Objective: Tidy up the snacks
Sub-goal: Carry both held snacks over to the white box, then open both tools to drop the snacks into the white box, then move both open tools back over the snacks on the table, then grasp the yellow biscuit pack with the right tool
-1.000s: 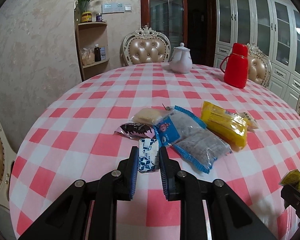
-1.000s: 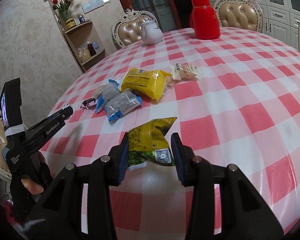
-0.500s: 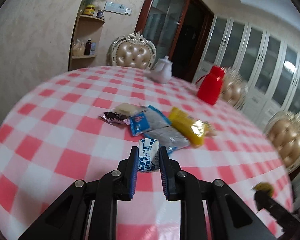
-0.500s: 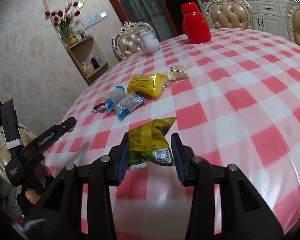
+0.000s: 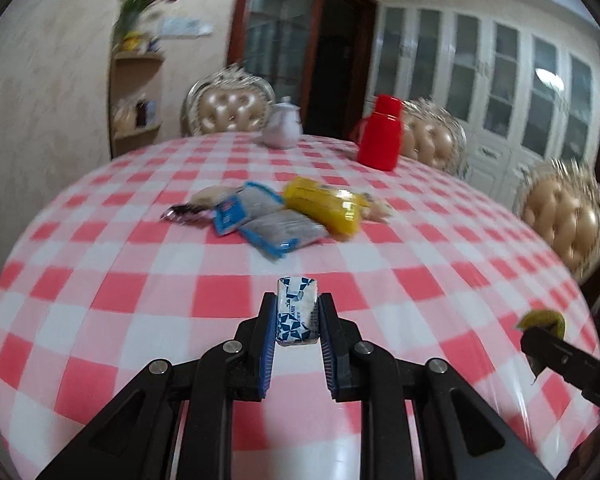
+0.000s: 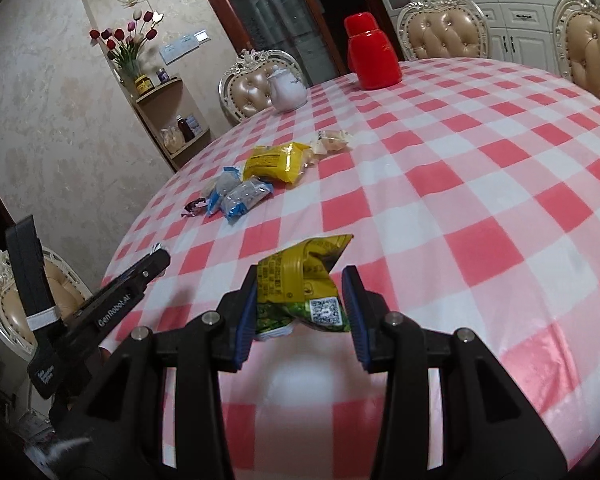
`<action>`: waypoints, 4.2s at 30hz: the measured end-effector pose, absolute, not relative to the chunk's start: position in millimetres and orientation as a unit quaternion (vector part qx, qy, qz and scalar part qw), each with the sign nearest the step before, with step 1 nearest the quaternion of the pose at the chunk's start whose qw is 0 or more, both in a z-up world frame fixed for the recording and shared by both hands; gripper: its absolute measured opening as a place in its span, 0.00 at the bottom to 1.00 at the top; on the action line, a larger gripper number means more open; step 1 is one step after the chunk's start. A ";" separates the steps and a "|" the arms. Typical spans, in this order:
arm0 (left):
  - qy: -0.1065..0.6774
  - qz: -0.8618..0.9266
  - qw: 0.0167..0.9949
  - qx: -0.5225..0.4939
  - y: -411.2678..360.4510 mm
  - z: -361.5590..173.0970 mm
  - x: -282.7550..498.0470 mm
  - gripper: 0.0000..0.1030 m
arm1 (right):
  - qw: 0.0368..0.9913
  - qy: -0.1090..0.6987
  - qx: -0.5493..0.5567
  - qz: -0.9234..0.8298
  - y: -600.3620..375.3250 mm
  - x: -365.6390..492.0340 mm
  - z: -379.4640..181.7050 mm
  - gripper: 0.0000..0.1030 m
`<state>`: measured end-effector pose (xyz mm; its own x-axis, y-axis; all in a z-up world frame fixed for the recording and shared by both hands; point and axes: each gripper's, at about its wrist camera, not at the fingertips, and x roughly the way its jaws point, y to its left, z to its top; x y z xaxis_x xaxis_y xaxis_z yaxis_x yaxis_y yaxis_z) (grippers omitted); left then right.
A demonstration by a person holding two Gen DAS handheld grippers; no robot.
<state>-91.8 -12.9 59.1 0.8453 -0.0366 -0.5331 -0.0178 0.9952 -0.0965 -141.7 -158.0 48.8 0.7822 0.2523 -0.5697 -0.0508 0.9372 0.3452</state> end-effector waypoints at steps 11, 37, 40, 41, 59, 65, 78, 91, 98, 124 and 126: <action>0.285 -0.073 0.955 0.038 -103.2 63.2 -113.1 0.20 | 0.940 0.302 0.153 0.035 -197.5 -192.3 64.6 0.43; 0.269 -0.288 0.906 0.150 -295.1 72.6 -203.0 0.20 | 0.926 0.282 0.171 -0.181 -340.6 -327.8 87.8 0.43; 0.275 -0.309 0.897 0.156 -311.2 70.8 -210.5 0.20 | 0.921 0.282 0.173 -0.207 -358.1 -341.3 88.4 0.43; 0.277 -0.316 0.893 0.159 -317.7 69.6 -213.9 0.20 | 0.919 0.281 0.173 -0.215 -362.7 -345.2 88.9 0.43; 0.345 -0.465 0.798 0.166 -402.8 33.5 -248.1 0.22 | 0.858 0.327 0.157 -0.362 -436.0 -391.9 78.1 0.47; 0.353 -0.509 0.771 0.149 -389.5 35.6 -240.3 0.50 | 0.835 0.322 0.189 -0.403 -445.4 -404.6 80.9 0.71; 0.287 -0.242 0.924 0.071 -172.8 84.5 -60.6 0.76 | 0.921 0.314 0.151 -0.178 -304.3 -264.0 89.3 0.74; 0.340 0.094 0.882 -0.312 144.2 34.7 62.0 0.80 | 0.927 0.373 -0.010 0.046 -152.2 7.7 51.2 0.74; 0.317 0.131 0.888 -0.308 148.9 34.8 59.3 0.80 | 0.909 0.382 -0.090 0.141 -91.3 119.6 43.7 0.76; 0.400 -0.016 0.881 -0.252 89.3 25.3 78.1 0.81 | 0.916 0.369 0.139 0.074 -168.5 17.2 48.0 0.49; 0.399 -0.010 0.890 -0.221 69.8 28.7 75.6 0.81 | 0.916 0.354 0.176 0.069 -183.3 6.8 43.5 0.49</action>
